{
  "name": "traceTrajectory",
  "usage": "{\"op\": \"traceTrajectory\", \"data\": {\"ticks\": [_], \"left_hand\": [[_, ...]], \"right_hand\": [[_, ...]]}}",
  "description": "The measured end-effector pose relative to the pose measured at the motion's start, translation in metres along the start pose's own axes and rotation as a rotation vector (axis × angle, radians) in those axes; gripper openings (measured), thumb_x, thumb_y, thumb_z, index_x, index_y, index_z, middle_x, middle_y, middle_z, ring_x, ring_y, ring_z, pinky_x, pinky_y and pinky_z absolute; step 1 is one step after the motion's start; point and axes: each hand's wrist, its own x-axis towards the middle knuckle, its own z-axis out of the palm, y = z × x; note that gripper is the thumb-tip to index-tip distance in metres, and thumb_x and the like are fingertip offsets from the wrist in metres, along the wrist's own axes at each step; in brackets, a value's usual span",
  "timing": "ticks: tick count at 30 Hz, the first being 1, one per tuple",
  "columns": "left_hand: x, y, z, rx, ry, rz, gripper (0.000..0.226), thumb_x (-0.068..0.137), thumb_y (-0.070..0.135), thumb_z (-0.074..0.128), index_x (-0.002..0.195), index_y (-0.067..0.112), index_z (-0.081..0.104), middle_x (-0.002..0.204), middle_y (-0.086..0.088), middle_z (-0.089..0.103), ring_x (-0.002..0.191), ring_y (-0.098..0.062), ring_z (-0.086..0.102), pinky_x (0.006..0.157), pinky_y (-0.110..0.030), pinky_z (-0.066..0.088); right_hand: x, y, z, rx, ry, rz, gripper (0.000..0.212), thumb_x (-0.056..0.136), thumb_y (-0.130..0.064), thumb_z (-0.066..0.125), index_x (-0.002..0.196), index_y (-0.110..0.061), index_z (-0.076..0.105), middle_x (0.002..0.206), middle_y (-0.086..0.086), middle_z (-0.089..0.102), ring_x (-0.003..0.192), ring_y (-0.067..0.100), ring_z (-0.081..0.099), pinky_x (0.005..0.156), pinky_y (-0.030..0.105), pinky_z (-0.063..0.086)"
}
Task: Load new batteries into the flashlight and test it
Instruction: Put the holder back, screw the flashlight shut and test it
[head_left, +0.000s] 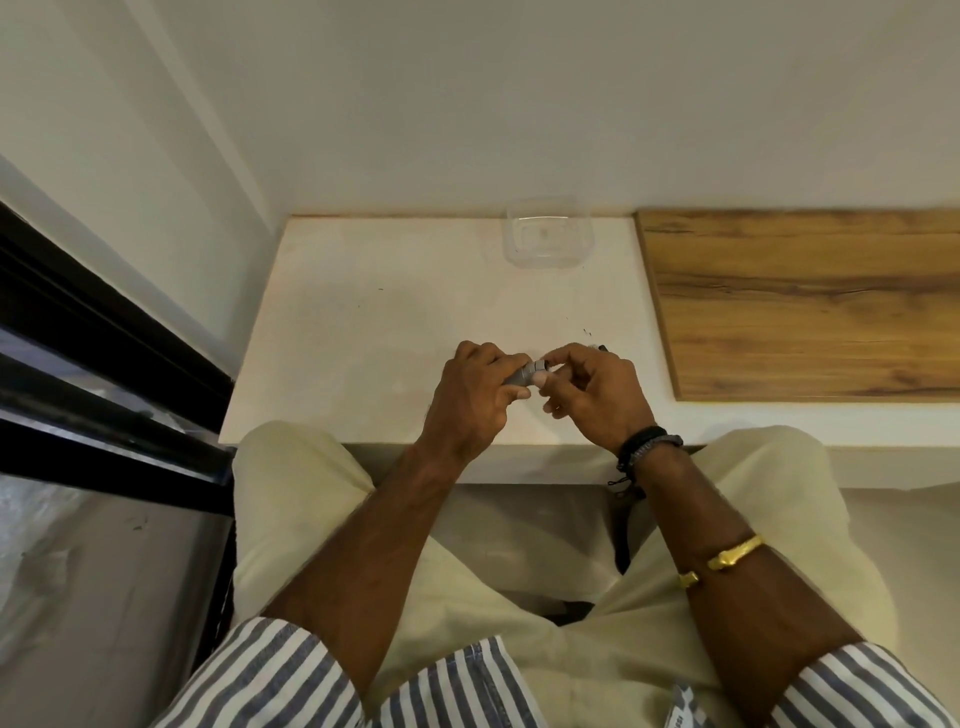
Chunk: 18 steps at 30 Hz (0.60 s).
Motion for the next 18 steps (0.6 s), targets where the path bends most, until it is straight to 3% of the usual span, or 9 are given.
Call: {"op": "traceTrajectory", "data": {"ticks": [3,5,7,9,12,15,18], "left_hand": [[-0.0006,0.0049,-0.0011,0.003,0.008,0.062,0.032,0.092,0.023,0.066,0.121,0.010,0.067,0.101,-0.009,0.070,0.095,-0.030,0.054,0.076,-0.044,0.050],[-0.0006,0.0069,-0.0013,-0.005,0.013,0.068,0.032,0.091,0.022,0.066,0.121,0.010,0.067,0.099,-0.009,0.070,0.094,-0.029,0.054,0.076,-0.043,0.050],[-0.0003,0.0054,-0.0002,-0.029,0.016,0.040,0.031,0.092,0.021,0.065,0.121,0.011,0.067,0.101,-0.009,0.069,0.095,-0.028,0.053,0.076,-0.042,0.050],[-0.0003,0.0033,0.0015,-0.037,0.004,0.004,0.031,0.093,0.020,0.064,0.122,0.010,0.067,0.106,-0.011,0.070,0.098,-0.028,0.054,0.079,-0.044,0.052],[0.0003,0.0002,0.0028,-0.039,-0.003,-0.036,0.032,0.093,0.022,0.065,0.123,0.008,0.066,0.109,-0.012,0.070,0.099,-0.028,0.055,0.080,-0.047,0.052],[0.0000,0.0019,0.0022,-0.038,-0.001,-0.001,0.030,0.093,0.023,0.065,0.119,0.010,0.067,0.104,-0.009,0.070,0.096,-0.026,0.054,0.078,-0.044,0.051],[0.0007,0.0044,0.0007,-0.016,0.005,0.042,0.029,0.093,0.022,0.065,0.119,0.010,0.067,0.102,-0.008,0.070,0.095,-0.027,0.054,0.077,-0.040,0.048]], "right_hand": [[-0.0014,-0.0035,0.0019,-0.165,0.088,0.082,0.057,0.092,-0.066,0.053,0.074,-0.014,0.068,0.056,-0.004,0.067,0.044,0.004,0.065,0.052,0.022,0.054],[-0.0017,-0.0036,0.0027,-0.195,0.116,0.099,0.064,0.089,-0.075,0.047,0.073,-0.016,0.068,0.055,-0.005,0.066,0.042,0.005,0.064,0.051,0.023,0.054],[-0.0012,-0.0027,0.0014,-0.080,0.065,0.077,0.048,0.089,-0.068,0.058,0.096,-0.022,0.069,0.073,-0.005,0.072,0.053,0.007,0.070,0.052,0.025,0.059],[0.0002,-0.0009,-0.0012,-0.005,-0.010,0.006,0.031,0.091,-0.045,0.072,0.117,-0.030,0.064,0.094,-0.005,0.071,0.068,0.011,0.074,0.058,0.027,0.063],[0.0006,0.0017,-0.0002,-0.033,-0.014,-0.085,0.024,0.092,-0.022,0.074,0.115,-0.025,0.069,0.095,-0.003,0.072,0.072,0.010,0.073,0.063,0.033,0.065],[0.0010,0.0009,0.0013,-0.082,0.031,-0.045,0.020,0.095,-0.033,0.070,0.104,-0.016,0.071,0.075,-0.002,0.073,0.062,0.006,0.071,0.067,0.036,0.064],[0.0008,-0.0009,0.0017,-0.240,0.069,-0.003,0.044,0.096,-0.054,0.057,0.088,-0.012,0.068,0.063,0.000,0.071,0.058,0.016,0.069,0.071,0.043,0.060]]}}
